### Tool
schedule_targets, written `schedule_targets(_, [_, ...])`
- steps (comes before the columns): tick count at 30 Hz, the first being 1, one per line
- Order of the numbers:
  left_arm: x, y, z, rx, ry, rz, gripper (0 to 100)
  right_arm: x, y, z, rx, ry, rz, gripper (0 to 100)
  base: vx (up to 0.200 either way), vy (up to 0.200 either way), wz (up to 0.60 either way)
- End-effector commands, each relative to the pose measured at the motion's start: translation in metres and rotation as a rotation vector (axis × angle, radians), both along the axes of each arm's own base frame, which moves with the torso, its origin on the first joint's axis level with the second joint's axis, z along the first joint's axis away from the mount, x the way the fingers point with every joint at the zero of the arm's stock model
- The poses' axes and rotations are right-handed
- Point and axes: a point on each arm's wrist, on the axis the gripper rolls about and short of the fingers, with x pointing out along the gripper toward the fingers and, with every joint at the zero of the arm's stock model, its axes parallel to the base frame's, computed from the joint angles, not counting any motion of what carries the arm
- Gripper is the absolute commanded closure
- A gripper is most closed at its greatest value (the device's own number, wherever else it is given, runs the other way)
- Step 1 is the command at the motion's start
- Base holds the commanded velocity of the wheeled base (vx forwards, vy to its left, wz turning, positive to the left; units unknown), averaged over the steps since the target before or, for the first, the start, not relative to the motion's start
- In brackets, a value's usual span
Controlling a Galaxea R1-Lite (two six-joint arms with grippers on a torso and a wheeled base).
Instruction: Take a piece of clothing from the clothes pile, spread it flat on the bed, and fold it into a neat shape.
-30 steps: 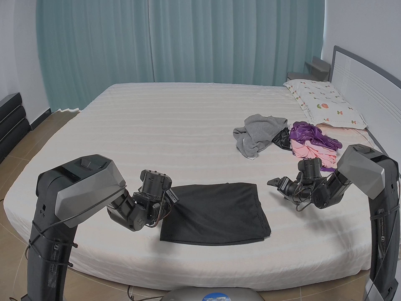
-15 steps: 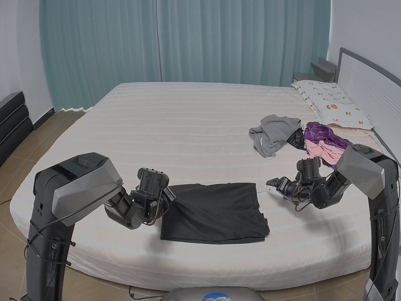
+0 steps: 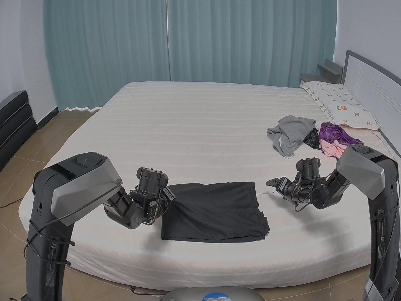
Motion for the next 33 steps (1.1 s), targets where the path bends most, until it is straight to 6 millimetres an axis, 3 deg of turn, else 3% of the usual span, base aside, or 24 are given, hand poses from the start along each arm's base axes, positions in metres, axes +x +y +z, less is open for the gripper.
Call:
schedule_targets(1, [0.0004,0.0000,0.0012,-0.001,-0.004,0.001,100,-0.0007,0.0000,-0.0012,0.000,0.004,0.000,0,0.000,0.200,0.00])
schedule_targets(22, [-0.0003,-0.0005,0.0014,-0.005,-0.002,-0.003,100,-0.0012,0.0019,-0.0008,-0.001,0.004,0.004,0,0.000,0.200,0.00])
schedule_targets(33, [-0.0039,-0.0034,-0.0007,-0.004,0.009,-0.014,100,-0.0012,0.0019,-0.0008,-0.001,0.004,0.004,0,0.000,0.000,0.00])
